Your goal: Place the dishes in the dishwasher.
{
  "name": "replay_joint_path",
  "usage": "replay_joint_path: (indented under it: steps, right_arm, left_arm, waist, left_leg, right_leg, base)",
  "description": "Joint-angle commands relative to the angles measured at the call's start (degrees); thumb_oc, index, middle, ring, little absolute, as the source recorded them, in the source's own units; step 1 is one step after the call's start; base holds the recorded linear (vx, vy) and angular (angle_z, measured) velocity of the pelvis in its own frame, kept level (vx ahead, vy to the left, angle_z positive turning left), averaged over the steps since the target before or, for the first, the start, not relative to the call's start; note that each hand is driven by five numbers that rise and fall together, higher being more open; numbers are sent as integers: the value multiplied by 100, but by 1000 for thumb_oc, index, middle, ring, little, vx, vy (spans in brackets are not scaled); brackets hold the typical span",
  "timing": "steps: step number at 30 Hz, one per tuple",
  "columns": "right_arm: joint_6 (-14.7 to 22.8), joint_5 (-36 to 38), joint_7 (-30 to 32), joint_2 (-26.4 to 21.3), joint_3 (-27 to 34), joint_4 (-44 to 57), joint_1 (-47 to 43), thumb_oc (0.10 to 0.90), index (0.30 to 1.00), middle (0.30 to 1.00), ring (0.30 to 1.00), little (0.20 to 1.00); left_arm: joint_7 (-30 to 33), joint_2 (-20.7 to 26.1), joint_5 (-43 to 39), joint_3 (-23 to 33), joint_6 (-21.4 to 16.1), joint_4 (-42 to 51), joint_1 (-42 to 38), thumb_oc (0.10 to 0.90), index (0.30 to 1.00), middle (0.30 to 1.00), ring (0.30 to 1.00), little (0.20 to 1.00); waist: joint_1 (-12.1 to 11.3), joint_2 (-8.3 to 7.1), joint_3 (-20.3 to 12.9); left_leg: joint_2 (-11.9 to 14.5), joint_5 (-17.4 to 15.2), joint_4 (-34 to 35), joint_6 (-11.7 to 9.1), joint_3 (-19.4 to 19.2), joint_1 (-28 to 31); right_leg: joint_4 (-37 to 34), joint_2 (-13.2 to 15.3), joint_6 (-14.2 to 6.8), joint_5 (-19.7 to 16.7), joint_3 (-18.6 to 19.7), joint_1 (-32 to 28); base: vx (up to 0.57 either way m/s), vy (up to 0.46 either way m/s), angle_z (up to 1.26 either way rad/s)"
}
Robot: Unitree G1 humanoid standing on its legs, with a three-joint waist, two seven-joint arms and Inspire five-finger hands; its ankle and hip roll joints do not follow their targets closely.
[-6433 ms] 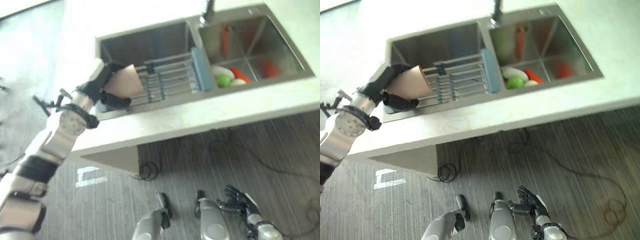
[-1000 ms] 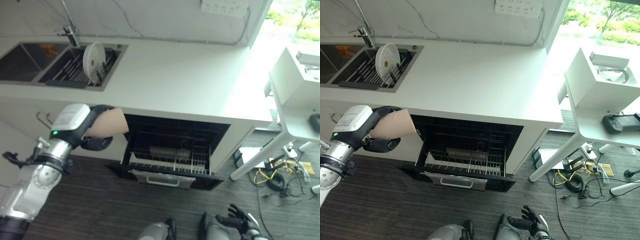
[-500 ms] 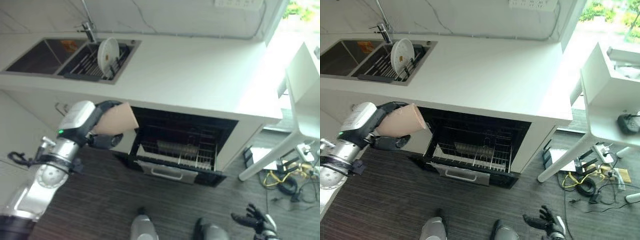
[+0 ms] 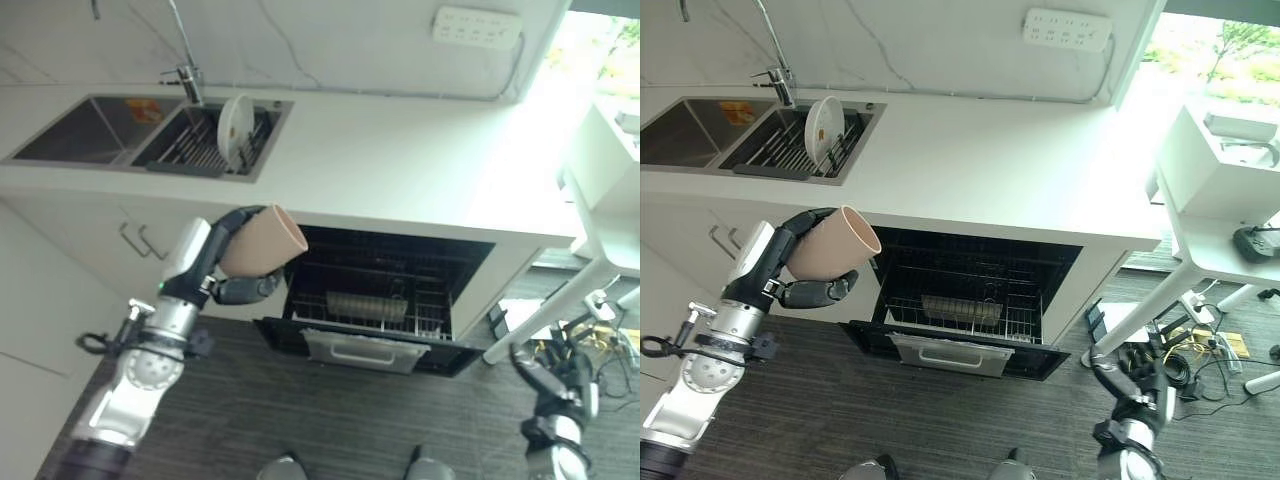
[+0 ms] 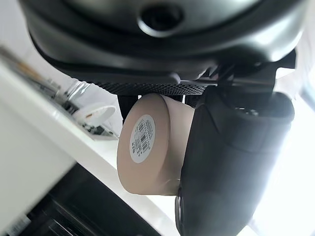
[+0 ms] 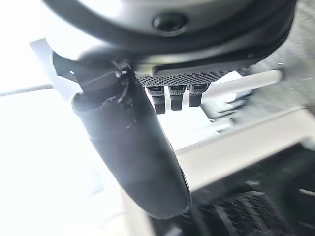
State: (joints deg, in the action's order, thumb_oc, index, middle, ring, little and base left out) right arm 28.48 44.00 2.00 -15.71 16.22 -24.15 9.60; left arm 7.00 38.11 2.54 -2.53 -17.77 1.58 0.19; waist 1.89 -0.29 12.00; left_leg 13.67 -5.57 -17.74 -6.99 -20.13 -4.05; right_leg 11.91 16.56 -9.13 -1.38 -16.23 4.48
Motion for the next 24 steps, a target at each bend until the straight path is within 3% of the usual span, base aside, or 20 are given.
replay_joint_path:
  steps: [1,4,10,13,14,18,21,24]
  right_arm:
    - [870,-47,-900,-732,358,1353,-238,800,900,900,900,900]
    - [869,134,-1542,-714,348,2109,-250,800,900,900,900,900]
    - [277,259,-2240,-706,-283,3296,-438,800,900,900,900,900]
    - [-231,802,-2737,-583,-795,3532,-641,800,900,900,900,900]
    - [-583,1103,-2983,-483,-1091,3615,-743,800,900,900,900,900]
    - [-1219,1293,-3171,-243,-1803,3667,-952,800,900,900,900,900]
    - [-1329,1103,-3129,-156,-2158,3678,-1059,800,900,900,900,900]
    - [-1200,783,-2645,-148,-2711,3622,-1368,800,900,900,900,900]
  left_arm:
    - [-276,-227,-1053,378,-715,339,-403,400,300,300,300,300]
    - [-486,-612,-1685,429,-715,297,-332,400,300,300,300,300]
    - [-438,-1326,-2832,141,-708,153,-449,400,300,300,300,300]
    - [-135,-1556,-2901,-102,-1041,68,-564,400,300,300,300,300]
    - [179,-1660,-2769,-225,-1323,50,-621,400,300,300,300,300]
    - [1596,-1779,-1938,-397,-1899,-118,-841,400,300,300,300,300]
    - [2271,-1823,-1232,-480,-2092,-208,-905,400,300,300,300,300]
    - [3492,-1830,200,-699,-2181,-267,-1037,400,300,300,300,300]
  waist:
    - [77,94,-291]
    - [159,67,-313]
    - [236,13,-372]
    - [211,-10,-399]
    - [181,-13,-379]
    - [76,-34,-398]
    - [-6,-46,-417]
    - [-183,-56,-415]
  left_leg:
    - [-143,-564,55,250,478,186]
    - [-129,-551,55,240,423,207]
    - [-120,-472,55,225,326,220]
    - [-119,-444,55,212,325,221]
    - [-115,-456,55,200,331,268]
    - [-124,-433,55,195,356,293]
    - [-133,-403,55,199,395,266]
    - [-140,-388,55,179,499,248]
  right_leg:
    - [528,-32,-225,890,-161,-129]
    - [528,-60,-199,912,-110,-106]
    - [528,-117,-110,898,-13,-58]
    - [528,-131,-75,902,10,-59]
    - [528,-132,-69,930,-3,-118]
    - [528,-115,-39,951,-54,-185]
    - [528,-102,-18,942,-95,-189]
    - [528,-96,6,979,-165,-255]
  base:
    - [-1,-22,-20]
    - [3,-1,-23]
    - [17,12,-10]
    - [40,19,-10]
    - [3,16,-7]
    - [6,4,-1]
    - [5,-3,1]
    - [-4,-17,13]
